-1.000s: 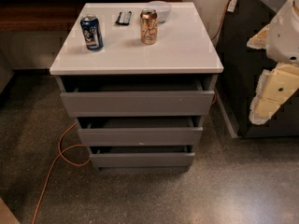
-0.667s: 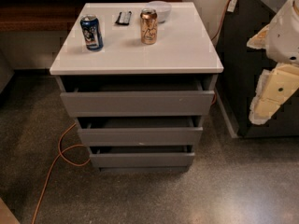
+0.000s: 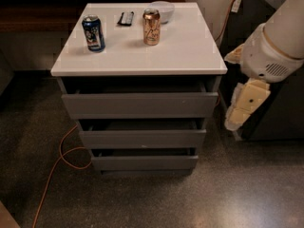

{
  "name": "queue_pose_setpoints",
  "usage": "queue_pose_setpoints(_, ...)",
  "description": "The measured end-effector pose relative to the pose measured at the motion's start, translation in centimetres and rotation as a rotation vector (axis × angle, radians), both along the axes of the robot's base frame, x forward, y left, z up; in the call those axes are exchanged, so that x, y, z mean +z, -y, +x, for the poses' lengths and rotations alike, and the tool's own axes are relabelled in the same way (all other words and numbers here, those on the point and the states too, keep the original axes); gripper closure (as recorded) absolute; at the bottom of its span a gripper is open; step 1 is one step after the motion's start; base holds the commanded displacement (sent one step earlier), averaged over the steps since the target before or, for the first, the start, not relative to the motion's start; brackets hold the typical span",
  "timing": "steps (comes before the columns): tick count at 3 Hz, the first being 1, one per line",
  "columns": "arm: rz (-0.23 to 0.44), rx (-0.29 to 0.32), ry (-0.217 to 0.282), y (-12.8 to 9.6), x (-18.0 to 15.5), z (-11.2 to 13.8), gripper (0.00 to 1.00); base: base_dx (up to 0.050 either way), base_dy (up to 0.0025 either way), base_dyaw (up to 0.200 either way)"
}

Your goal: Open top drawer

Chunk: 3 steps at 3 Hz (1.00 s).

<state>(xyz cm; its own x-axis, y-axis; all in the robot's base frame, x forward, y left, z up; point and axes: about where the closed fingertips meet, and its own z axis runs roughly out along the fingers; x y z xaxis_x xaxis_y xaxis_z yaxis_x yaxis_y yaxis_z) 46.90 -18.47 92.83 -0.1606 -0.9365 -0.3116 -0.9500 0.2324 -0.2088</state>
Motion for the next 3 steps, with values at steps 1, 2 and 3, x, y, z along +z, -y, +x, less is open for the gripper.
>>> queue_pose_setpoints(1, 0.049, 0.038, -0.009, -1.5, -3.3, 1.9, 0.00, 0.000, 0.00000, 0.000)
queue_pose_setpoints(2, 0.082, 0.062, -0.009, -3.0, -6.5, 3.8, 0.00, 0.000, 0.00000, 0.000)
queue_pose_setpoints(3, 0.102, 0.074, -0.003, -4.1, -9.1, 5.6, 0.00, 0.000, 0.00000, 0.000)
